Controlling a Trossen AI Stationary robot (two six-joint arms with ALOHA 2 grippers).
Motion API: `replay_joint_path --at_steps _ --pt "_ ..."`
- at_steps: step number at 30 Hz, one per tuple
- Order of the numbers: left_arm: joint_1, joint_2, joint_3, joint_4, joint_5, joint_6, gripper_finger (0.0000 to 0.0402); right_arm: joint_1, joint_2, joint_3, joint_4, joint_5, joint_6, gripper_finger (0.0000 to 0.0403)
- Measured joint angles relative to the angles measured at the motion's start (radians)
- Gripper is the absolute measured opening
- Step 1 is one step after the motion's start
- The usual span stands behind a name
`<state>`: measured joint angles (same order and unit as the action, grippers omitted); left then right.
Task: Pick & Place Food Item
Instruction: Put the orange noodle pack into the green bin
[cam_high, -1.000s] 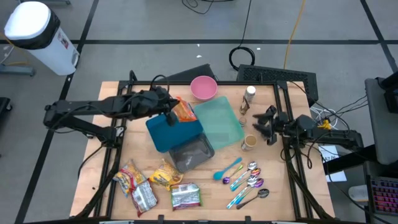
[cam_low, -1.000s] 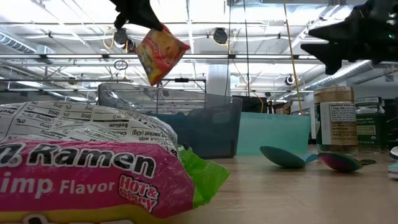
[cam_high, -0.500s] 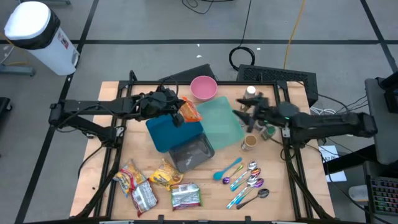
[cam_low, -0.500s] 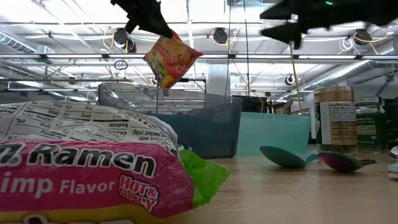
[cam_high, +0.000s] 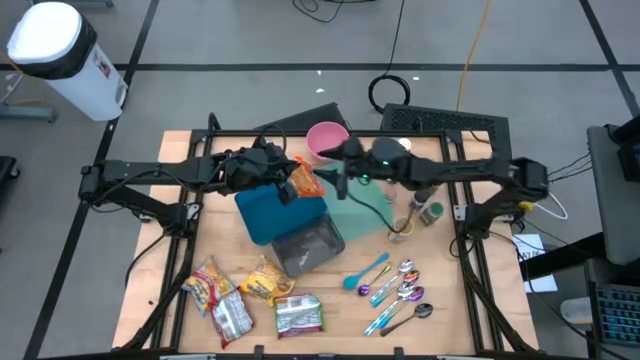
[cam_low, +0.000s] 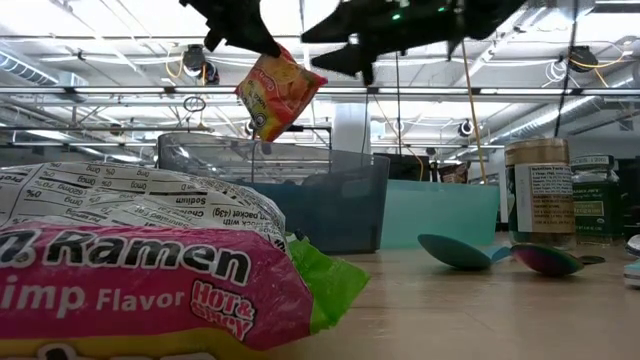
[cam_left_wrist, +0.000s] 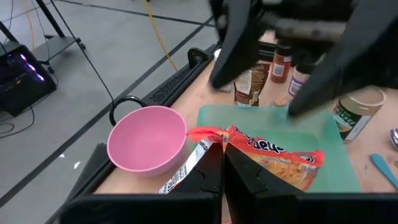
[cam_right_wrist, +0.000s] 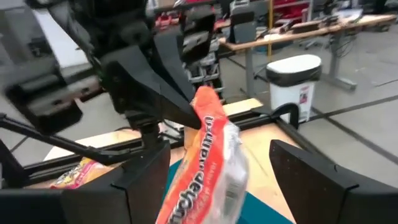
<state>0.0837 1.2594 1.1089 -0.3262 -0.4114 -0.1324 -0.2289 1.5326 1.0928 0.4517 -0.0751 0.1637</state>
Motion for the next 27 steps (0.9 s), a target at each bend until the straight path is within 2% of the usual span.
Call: replay_joint_path --at_steps 4,10,14,22,24,27 --pt "0.0 0.0 0.0 0.008 0.004 0.008 0.0006 -0.007 0.082 0.057 0.027 -0.062 -0.001 0.028" --pt "0.0 0.0 0.0 0.011 0.046 0.017 0.001 -0.007 0.143 0.072 0.075 -0.059 -0.026 0.0262" --pt "0.0 0.0 0.0 0.016 0.049 0.023 0.0004 -0.007 0.149 0.072 0.075 -0.059 -0.026 0.0204" --pt "0.0 -0.001 0.0 0.044 0.036 0.022 0.002 -0.006 0.129 0.073 0.041 -0.061 -0.093 0.0028" --pt "-0.001 -0.001 -0.001 0.059 0.014 0.027 0.0021 -0.008 0.105 0.074 -0.009 -0.076 -0.121 0.0011" --pt "-0.001 -0.018 -0.002 0.068 -0.01 0.047 0.0021 -0.022 0.053 0.074 -0.11 -0.084 -0.119 0.0017"
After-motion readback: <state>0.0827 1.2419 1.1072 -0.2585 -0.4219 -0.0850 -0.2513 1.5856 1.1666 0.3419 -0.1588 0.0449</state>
